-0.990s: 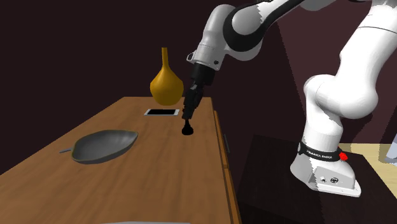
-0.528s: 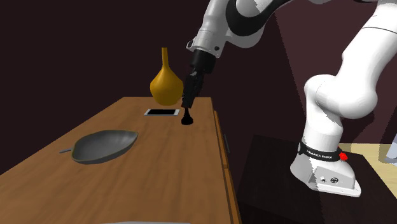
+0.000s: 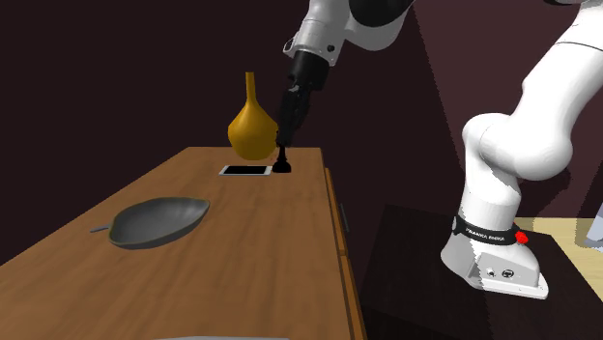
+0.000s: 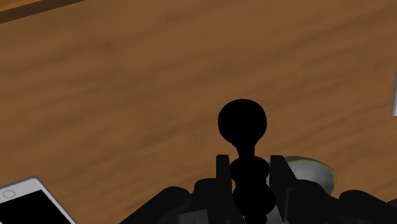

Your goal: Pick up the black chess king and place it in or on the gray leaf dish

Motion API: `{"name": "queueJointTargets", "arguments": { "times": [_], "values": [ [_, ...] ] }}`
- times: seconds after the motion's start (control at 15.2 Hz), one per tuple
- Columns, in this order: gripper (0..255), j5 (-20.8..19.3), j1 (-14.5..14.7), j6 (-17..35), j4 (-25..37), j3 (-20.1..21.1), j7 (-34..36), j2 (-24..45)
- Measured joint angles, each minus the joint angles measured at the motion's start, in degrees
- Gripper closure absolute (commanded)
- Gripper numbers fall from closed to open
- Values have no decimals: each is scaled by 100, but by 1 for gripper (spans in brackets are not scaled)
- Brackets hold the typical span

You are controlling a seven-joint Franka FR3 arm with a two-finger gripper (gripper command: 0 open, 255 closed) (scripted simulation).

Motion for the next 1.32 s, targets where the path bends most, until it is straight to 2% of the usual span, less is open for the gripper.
{"name": "queueJointTargets", "arguments": {
  "times": [0.2,0.46,1.06,1.32],
  "values": [
    [255,-54,-5,-65,315,80,138,218],
    [255,-187,-3,60,1048,292,418,1003],
    [255,-929,68,-69,3306,678,1313,2986],
    [255,-1359,254,-283,4503,739,1749,3927]
  ]
}}
